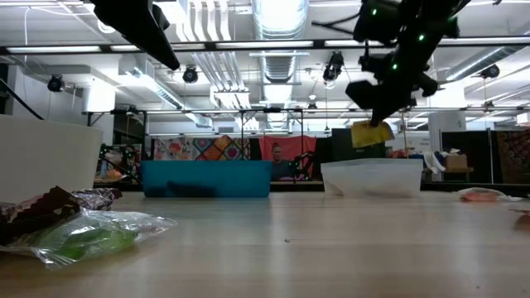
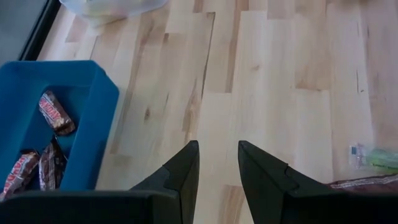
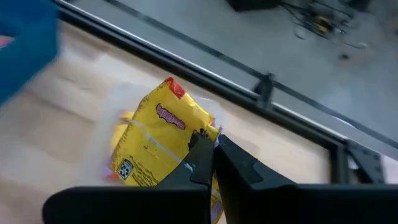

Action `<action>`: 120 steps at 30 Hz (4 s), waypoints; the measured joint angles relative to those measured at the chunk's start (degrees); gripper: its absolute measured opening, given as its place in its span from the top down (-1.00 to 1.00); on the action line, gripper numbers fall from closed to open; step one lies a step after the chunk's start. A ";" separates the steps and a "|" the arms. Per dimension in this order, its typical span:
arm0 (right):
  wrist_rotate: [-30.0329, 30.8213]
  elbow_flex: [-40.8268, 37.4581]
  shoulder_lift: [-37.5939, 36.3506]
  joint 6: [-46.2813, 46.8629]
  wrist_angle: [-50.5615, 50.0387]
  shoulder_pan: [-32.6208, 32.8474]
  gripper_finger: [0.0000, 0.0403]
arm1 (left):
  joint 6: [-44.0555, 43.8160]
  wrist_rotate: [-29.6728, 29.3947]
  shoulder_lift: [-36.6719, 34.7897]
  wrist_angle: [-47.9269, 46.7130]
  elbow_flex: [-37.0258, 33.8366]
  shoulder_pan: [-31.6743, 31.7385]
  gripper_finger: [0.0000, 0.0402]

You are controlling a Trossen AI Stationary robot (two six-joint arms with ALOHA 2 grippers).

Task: Sort candy
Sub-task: Put the yellow candy into the transparent bin, then put the brown chocolate into the blue bin

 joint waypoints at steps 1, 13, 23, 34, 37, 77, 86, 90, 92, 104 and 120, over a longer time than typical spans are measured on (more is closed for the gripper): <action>-0.02 0.00 0.59 -0.32 -0.02 -1.27 0.96 | -0.09 0.00 0.02 -0.02 0.00 0.00 0.52; 0.19 0.02 8.20 -1.58 0.27 -5.55 0.95 | -0.11 0.00 0.01 0.13 0.00 0.00 0.52; -3.07 0.02 10.65 -1.57 2.72 -5.53 0.68 | -0.09 0.00 0.02 0.51 -0.11 0.00 0.52; -4.21 0.09 6.52 -1.54 2.48 -5.35 0.37 | -1.05 1.20 0.00 2.43 -0.11 0.00 0.52; -6.50 0.09 4.21 -1.52 2.44 -4.88 0.34 | -1.41 2.82 0.02 3.10 -0.11 -0.10 0.52; -9.13 0.07 -5.04 3.19 2.51 21.03 0.34 | 11.49 18.97 22.49 9.03 1.41 -8.20 -0.15; -9.24 0.07 -5.04 3.22 2.60 21.05 0.36 | 21.62 21.34 25.76 8.73 2.27 -8.80 -0.15; -9.37 0.07 -5.04 3.22 2.60 21.55 0.34 | 22.85 21.50 27.85 8.51 2.63 -8.81 -0.15; -9.37 0.07 -5.04 3.22 2.61 21.67 0.33 | 22.93 21.41 28.54 8.51 2.94 -8.79 -0.15; -9.35 0.07 -5.04 3.22 2.58 21.66 0.35 | 24.68 21.35 29.33 8.46 3.43 -8.79 0.33; -9.31 0.07 -5.04 3.22 2.56 21.66 0.35 | 25.32 21.29 26.78 1.66 9.20 -7.43 0.88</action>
